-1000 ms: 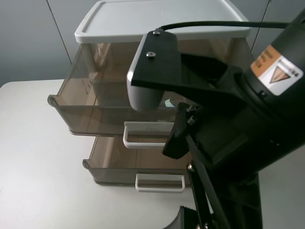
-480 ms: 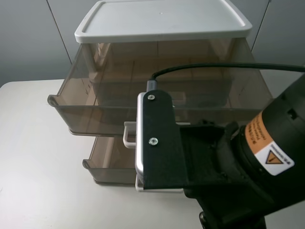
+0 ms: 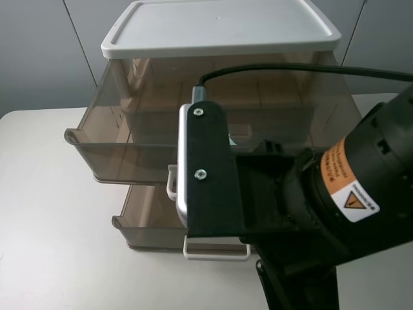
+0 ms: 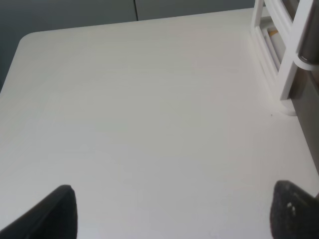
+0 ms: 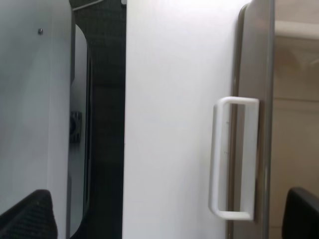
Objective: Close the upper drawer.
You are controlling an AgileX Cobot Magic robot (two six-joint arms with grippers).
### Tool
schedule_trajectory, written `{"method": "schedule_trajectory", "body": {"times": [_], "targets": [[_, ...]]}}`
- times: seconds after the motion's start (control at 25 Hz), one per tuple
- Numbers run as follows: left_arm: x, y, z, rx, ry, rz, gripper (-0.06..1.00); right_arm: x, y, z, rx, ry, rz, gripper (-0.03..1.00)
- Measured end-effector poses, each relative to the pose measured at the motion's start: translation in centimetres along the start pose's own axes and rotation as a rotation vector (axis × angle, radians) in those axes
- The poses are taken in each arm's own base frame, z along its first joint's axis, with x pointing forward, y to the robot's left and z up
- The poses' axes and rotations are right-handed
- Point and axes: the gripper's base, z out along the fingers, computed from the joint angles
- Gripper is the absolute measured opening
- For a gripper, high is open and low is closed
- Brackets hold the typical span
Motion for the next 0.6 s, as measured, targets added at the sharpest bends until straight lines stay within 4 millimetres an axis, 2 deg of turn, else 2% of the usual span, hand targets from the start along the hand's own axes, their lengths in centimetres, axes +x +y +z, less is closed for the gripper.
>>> {"method": "schedule_trajectory", "body": {"times": [0.16, 0.6], "targets": [[0.00, 0.00, 0.00, 0.000, 0.000, 0.000, 0.74, -0.17, -0.24, 0.87, 0.005, 0.021, -0.009, 0.68], [0.00, 0.00, 0.00, 0.000, 0.000, 0.000, 0.74, -0.23, -0.53, 0.86, 0.044, 0.019, -0.045, 0.68]]}}
